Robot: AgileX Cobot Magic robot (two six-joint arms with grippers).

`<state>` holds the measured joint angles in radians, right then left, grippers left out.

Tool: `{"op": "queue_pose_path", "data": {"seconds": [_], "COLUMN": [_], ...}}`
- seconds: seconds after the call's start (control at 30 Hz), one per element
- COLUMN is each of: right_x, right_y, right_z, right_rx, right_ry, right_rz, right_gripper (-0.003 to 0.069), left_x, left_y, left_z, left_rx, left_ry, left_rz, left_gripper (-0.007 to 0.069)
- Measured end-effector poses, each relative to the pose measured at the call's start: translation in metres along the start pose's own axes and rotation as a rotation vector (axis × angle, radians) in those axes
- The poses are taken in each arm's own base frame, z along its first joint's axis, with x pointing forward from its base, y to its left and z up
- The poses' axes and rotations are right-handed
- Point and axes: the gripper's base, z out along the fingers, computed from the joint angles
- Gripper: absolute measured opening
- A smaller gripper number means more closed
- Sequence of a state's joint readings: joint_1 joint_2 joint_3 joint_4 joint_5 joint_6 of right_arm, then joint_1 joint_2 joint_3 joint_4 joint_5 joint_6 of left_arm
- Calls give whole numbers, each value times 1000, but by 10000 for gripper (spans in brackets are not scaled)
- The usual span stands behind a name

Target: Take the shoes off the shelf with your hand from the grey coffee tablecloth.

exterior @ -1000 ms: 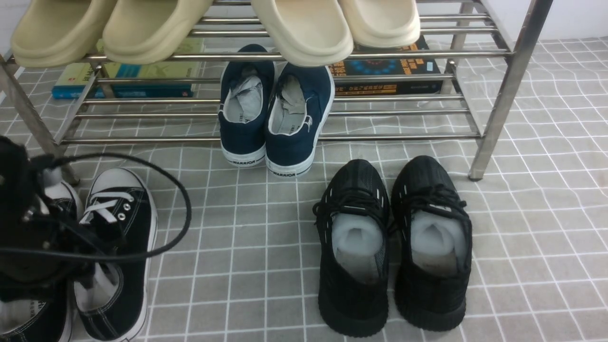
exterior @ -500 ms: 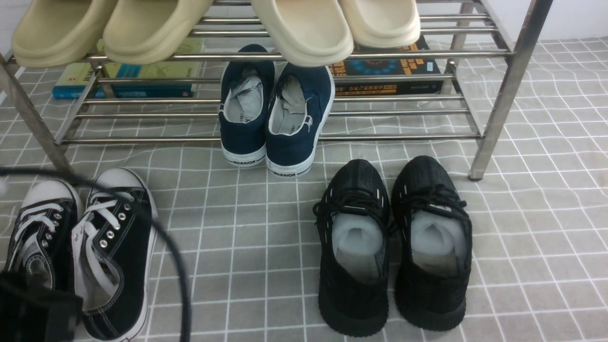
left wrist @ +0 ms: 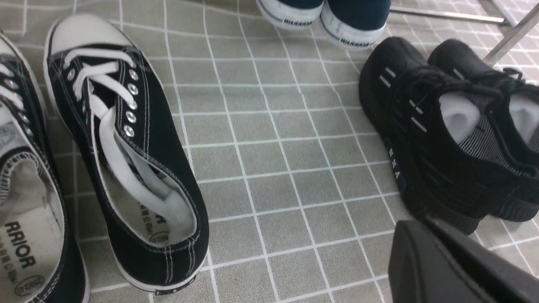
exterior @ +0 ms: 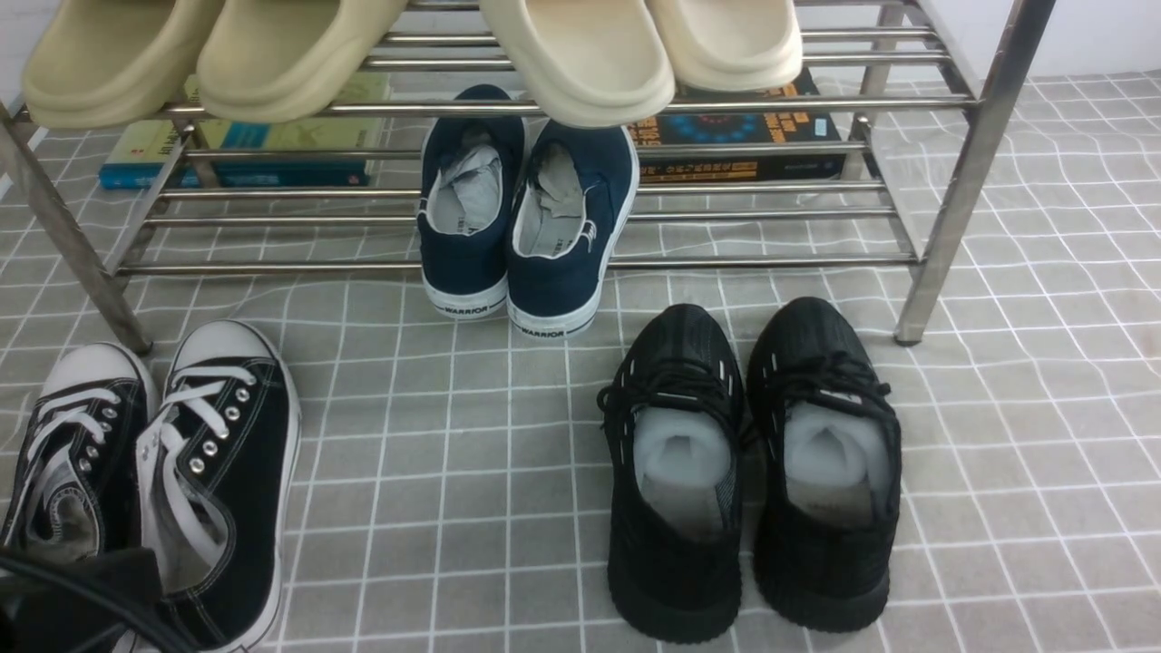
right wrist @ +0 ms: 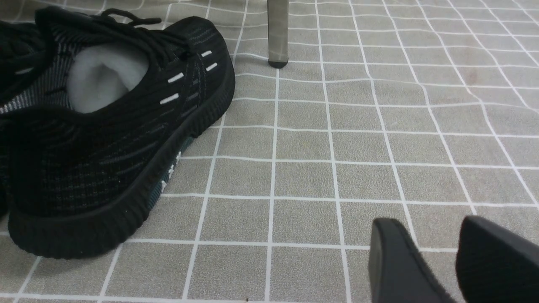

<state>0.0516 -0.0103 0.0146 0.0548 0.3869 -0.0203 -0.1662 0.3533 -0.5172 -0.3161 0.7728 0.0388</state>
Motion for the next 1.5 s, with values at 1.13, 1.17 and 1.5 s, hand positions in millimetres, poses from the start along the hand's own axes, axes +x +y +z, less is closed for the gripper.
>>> {"op": "queue_pose_path", "data": {"seconds": [1.13, 1.17, 1.5], "right_x": [0, 0, 0], "right_y": [0, 0, 0], "right_z": [0, 0, 0], "right_rx": [0, 0, 0], "right_ry": [0, 0, 0], "right_rz": [0, 0, 0], "right_gripper": [239, 239, 239], "left_x": [107, 107, 107], "left_y": [62, 62, 62], "left_z": [40, 40, 40], "left_rx": [-371, -371, -371], "left_ry": [-250, -250, -250], "left_rz": [4, 4, 4], "left_gripper": [33, 34, 43]}}
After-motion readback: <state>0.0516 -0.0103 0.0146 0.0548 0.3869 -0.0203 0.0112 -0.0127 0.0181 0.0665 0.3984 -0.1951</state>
